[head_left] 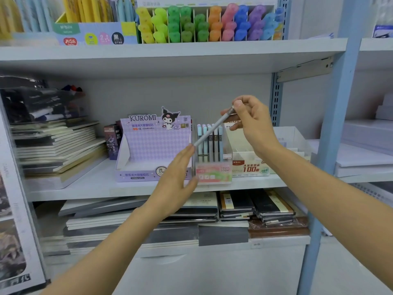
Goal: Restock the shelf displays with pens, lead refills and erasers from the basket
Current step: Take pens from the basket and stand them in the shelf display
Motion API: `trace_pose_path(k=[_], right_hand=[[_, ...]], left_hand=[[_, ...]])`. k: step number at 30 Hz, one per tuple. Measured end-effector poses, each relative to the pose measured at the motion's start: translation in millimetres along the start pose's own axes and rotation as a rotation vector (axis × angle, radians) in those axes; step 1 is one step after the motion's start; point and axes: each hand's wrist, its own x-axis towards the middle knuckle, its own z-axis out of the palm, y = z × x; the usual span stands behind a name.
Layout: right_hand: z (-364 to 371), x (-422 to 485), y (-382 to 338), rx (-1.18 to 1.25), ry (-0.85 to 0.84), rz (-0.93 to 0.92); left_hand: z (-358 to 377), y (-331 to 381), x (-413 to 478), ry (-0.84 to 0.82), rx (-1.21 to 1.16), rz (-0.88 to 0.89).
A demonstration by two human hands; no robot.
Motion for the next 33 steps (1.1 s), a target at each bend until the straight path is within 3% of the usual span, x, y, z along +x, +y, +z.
trace_pose_path(k=[3, 8, 19, 27, 33], right_hand=[[2.4, 0.8, 9.7, -0.109, 0.021, -0.038], [8.5, -3.0, 24.9, -0.214, 0.019, -0.107], [28.4, 7.2, 23.2, -0.344, -0.292, -0.059], [39.0, 9.7, 33.3, -0.407, -0.304, -0.003], [37.1, 6.8, 36.2, -0.337, -0.187, -0.046]], left_hand=[[9.5, -2.5, -1.0, -0.079, 0.11, 0.06], [11.7, -8.3, 2.1, -0.041, 0.14, 0.095], [16.4, -14.8, -0.8, -0.012, 0.122, 0.117], [16.0, -14.4, -1.2, -0.002, 0.115, 0.132], [16.6, -16.4, -0.5, 0.003, 0.123, 0.143]])
